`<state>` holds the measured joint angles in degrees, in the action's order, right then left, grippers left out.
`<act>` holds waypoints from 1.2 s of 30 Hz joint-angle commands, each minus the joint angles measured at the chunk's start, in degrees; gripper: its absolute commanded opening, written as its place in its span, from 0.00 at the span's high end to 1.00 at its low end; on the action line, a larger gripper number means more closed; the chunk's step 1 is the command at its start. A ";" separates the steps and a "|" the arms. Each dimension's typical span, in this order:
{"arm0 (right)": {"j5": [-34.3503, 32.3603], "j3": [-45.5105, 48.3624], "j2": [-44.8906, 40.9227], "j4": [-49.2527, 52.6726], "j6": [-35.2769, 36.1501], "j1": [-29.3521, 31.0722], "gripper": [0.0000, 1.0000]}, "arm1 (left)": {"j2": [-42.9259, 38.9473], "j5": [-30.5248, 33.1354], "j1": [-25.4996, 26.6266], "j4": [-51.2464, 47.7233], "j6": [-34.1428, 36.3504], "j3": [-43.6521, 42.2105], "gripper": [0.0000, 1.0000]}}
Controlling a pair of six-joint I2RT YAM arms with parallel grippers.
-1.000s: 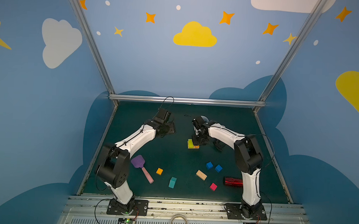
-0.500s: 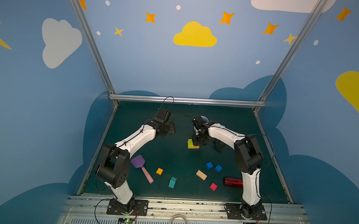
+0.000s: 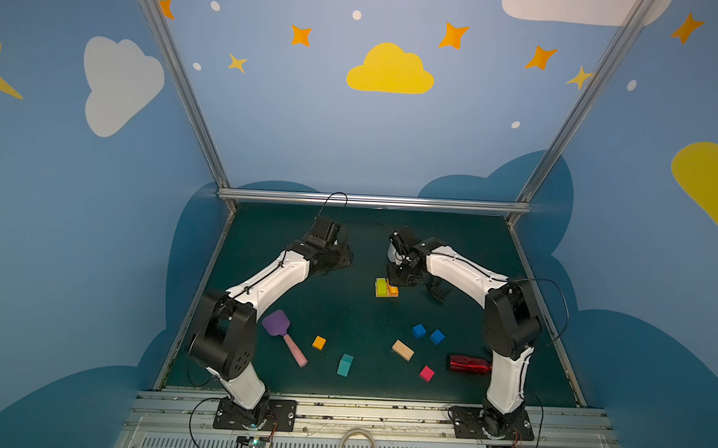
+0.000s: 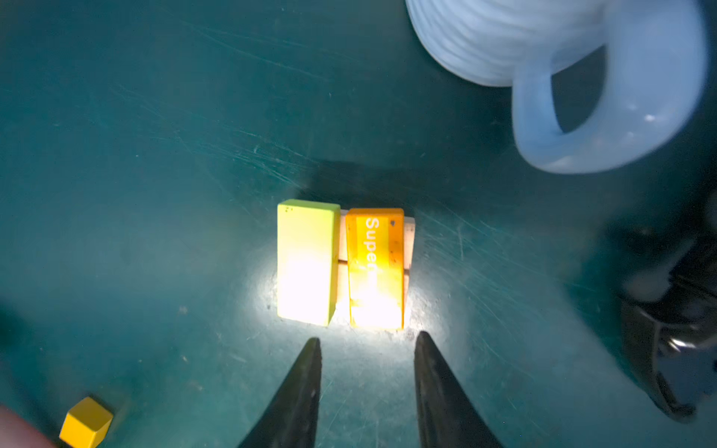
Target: Build the wood block tower
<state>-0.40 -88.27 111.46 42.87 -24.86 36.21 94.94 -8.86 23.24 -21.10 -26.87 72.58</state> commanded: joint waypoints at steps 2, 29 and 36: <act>-0.14 2.56 -3.37 -1.83 -0.18 -0.11 0.60 | 1.08 -7.27 -0.23 2.97 -0.86 -0.29 0.47; 12.24 15.34 -5.74 -21.13 -1.11 -6.57 0.56 | 16.59 -17.81 4.12 -2.17 -4.33 9.77 0.62; 13.76 15.94 -4.52 -22.50 -1.42 -6.76 0.64 | 17.51 -17.43 4.79 -3.56 -4.46 9.87 0.65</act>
<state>11.99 -72.99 105.75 21.76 -26.00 29.69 111.94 -26.48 27.79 -22.83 -30.98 81.47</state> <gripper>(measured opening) 0.367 0.359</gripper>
